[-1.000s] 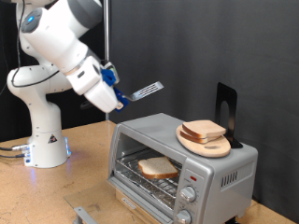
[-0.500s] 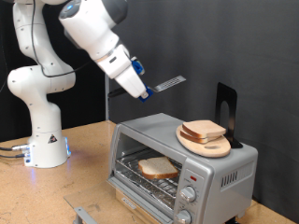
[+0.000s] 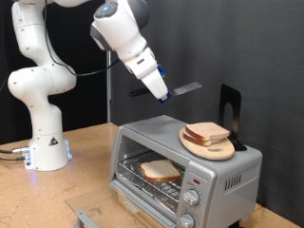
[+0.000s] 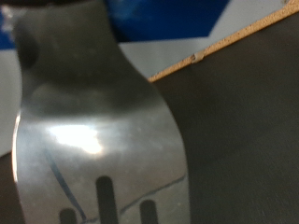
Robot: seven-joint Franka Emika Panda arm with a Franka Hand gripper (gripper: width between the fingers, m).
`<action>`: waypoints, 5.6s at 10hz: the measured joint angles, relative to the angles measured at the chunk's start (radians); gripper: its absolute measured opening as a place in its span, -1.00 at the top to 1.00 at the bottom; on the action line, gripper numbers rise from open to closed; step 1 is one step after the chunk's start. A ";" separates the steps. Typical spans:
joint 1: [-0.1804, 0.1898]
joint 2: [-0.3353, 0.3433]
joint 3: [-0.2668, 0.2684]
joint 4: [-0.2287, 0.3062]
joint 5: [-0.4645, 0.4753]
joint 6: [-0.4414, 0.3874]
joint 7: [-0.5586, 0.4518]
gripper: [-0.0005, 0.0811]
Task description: Make a piece of toast with the oven
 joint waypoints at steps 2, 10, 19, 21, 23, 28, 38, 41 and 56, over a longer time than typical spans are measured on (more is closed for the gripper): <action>0.000 0.032 0.035 -0.031 -0.008 0.064 0.020 0.19; 0.000 0.103 0.048 -0.057 0.025 0.155 -0.006 -0.47; -0.012 0.041 -0.054 -0.055 0.061 0.028 -0.092 -0.68; -0.015 0.020 -0.081 -0.054 0.066 0.017 -0.094 -0.68; -0.027 -0.010 -0.116 -0.042 0.068 -0.062 -0.075 -0.68; -0.015 -0.030 -0.181 0.011 0.224 -0.154 -0.333 -0.68; -0.102 0.023 -0.344 0.142 0.073 -0.650 -0.014 -0.68; -0.123 0.102 -0.382 0.207 0.019 -0.821 0.061 -0.68; -0.268 0.324 -0.586 0.266 0.182 -0.944 0.314 -0.68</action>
